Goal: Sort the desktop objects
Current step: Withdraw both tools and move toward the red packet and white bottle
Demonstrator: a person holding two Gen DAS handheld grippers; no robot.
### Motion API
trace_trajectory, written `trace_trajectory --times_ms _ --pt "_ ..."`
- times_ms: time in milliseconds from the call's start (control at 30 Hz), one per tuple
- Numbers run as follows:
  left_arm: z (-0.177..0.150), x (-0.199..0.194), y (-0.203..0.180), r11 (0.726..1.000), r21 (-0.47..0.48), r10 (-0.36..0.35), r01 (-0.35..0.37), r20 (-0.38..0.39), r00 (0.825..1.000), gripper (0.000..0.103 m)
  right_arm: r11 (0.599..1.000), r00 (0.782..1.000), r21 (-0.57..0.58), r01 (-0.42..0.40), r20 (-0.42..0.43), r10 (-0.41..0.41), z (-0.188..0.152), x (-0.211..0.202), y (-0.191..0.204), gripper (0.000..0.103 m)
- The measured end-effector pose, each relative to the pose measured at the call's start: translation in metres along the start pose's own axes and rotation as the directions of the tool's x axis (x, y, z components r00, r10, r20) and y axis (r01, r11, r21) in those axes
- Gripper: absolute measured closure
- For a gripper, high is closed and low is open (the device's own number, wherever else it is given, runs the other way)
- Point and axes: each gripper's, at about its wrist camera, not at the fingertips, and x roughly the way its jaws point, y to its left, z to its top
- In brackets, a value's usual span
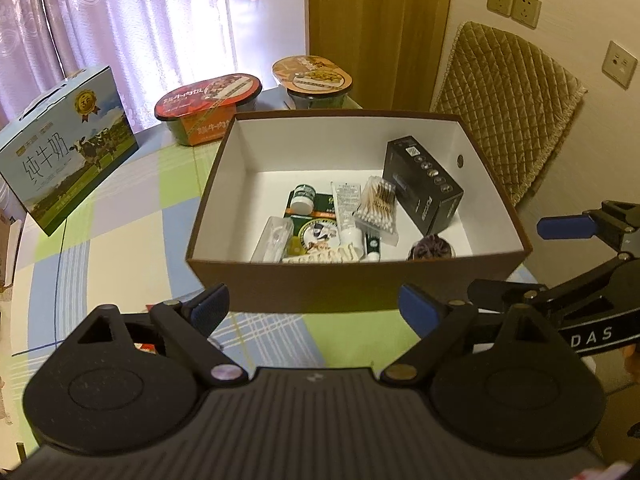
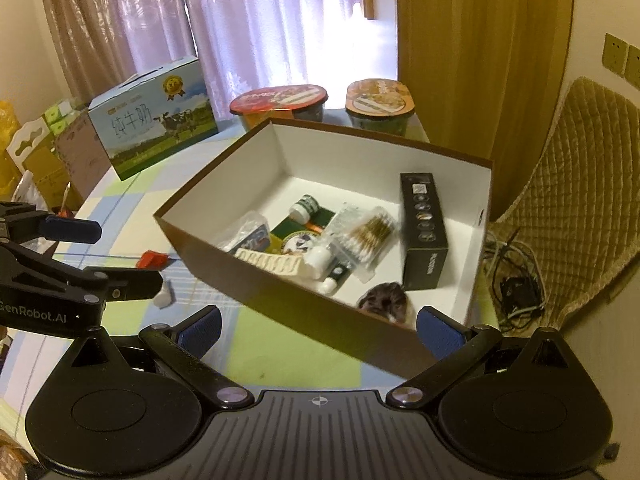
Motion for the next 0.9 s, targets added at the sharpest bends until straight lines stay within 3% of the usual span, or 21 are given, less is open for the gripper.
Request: trace_trajectory --times_ms 400,900 --pt "-0.041 -0.015 0.047 1.000 -0.004 0.011 -0.011 -0.042 0.999 0.013 1.000 0.998 0.028 -0.012 -0.053 0.013 -0.024 0.013 0.049 0.002" --pt "-0.073 -0.021 0.104 0.998 -0.036 0.046 -0.048 -0.075 0.996 0.014 0.999 0.996 0.015 -0.036 -0.076 0.037 -0.024 0.044 0.101 0.002"
